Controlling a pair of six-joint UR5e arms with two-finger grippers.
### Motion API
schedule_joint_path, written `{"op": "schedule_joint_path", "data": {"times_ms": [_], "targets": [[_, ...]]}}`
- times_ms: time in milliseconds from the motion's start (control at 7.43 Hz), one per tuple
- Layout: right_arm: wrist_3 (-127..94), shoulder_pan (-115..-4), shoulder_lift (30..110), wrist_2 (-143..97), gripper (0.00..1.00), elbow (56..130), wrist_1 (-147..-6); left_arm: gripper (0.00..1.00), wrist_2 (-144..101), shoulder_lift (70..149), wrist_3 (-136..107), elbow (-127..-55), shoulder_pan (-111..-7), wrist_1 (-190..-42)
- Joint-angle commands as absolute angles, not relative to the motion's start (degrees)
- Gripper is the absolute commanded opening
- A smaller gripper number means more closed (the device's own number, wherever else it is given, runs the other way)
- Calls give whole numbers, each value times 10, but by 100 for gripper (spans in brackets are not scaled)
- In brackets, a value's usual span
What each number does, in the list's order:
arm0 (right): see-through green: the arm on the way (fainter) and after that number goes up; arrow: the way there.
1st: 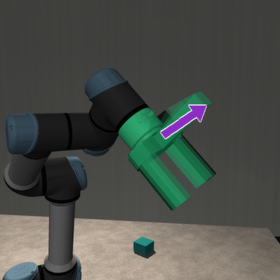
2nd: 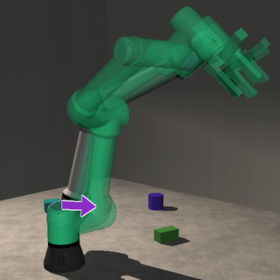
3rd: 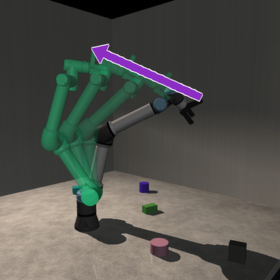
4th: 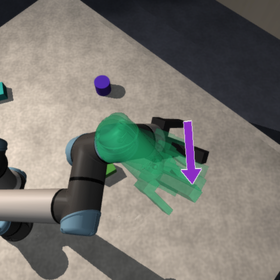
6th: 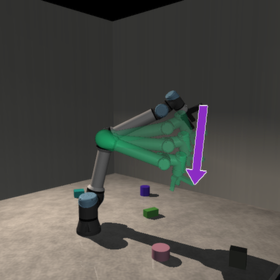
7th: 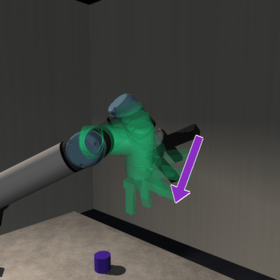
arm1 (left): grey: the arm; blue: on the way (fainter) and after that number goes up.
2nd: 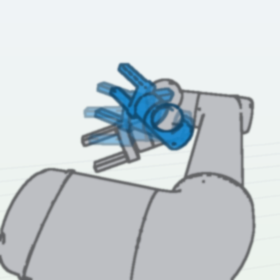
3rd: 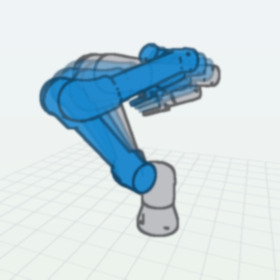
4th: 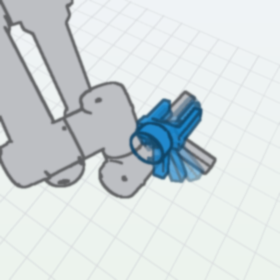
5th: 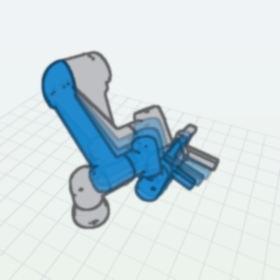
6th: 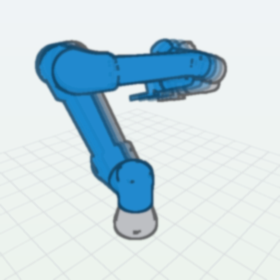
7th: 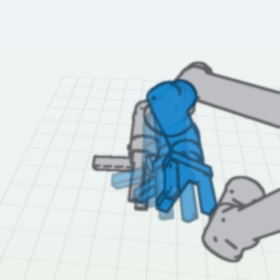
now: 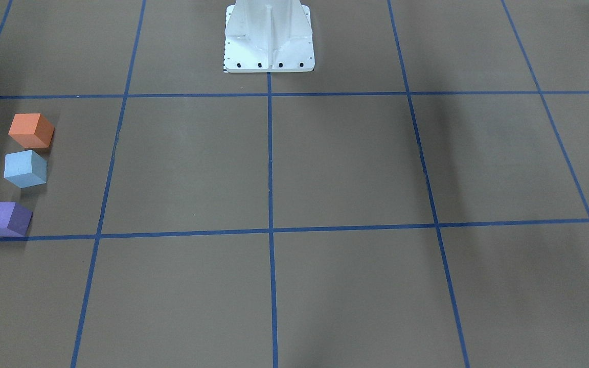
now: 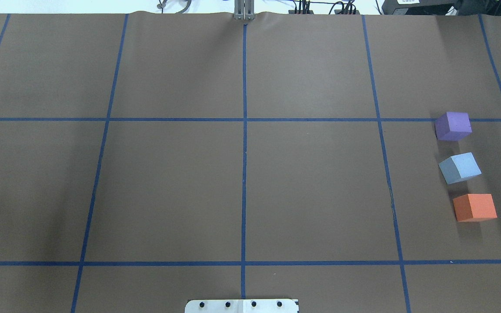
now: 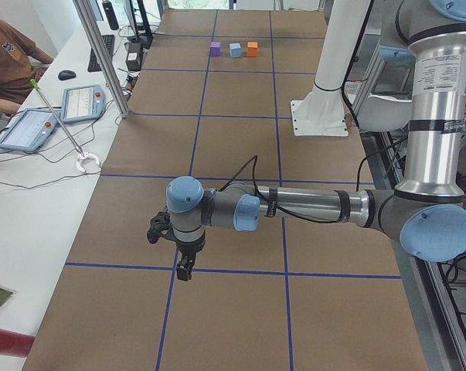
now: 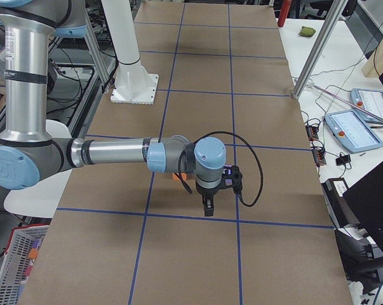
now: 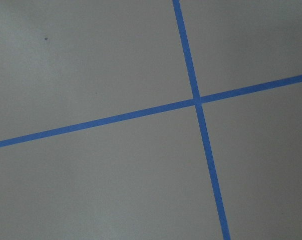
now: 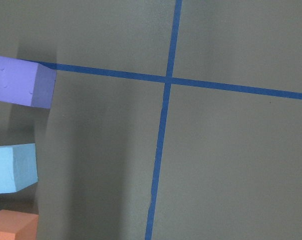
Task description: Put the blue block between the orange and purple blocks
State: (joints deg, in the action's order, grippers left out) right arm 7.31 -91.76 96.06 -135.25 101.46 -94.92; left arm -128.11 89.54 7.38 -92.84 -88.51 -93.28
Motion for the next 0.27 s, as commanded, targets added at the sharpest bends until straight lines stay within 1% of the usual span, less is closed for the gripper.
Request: {"op": "schedule_joint_path", "data": {"times_ms": [0,135], "targets": [[74,-918,961,-1353,100,1015,-949,100,-1281,896,74,-929,-885,-933],[74,-918,961,-1353,100,1015,-949,100,-1281,896,74,-928,-885,-933]]}}
